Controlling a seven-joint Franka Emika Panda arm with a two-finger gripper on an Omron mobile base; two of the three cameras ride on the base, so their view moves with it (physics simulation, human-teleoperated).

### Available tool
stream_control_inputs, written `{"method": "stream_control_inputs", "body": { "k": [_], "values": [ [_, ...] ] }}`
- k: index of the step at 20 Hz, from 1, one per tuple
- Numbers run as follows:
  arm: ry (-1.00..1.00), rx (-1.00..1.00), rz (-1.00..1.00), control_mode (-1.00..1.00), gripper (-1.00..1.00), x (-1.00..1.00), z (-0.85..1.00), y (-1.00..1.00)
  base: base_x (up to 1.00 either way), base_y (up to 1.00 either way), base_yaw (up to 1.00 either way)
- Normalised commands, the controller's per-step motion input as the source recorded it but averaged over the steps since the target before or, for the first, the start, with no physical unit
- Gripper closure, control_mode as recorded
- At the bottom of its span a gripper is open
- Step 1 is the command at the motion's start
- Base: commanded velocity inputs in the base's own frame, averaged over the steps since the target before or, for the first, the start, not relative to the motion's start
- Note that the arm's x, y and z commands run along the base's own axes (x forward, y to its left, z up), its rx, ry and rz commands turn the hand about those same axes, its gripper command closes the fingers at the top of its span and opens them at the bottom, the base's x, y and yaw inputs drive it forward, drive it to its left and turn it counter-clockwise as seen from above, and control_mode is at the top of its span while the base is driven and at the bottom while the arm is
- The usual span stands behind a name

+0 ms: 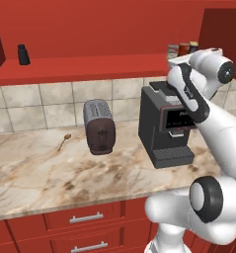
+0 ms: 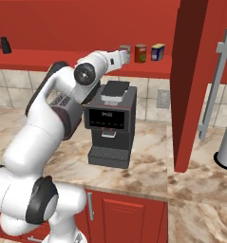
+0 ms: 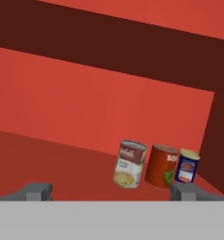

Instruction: Pick the cans from the counter and place them in their designated side in the cabinet.

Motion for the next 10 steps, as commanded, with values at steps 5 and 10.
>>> {"method": "stream_control_inputs", "body": {
  "k": [5,10],
  "values": [
    [0.03,-0.06,0.06,-1.00,-1.00,-0.85,0.00,0.15,0.00,0.00,0.00],
    [0.16,-0.07,0.09,-1.00,-1.00,-0.83,-0.01,0.16,0.00,0.00,0.00]
  ]
}}
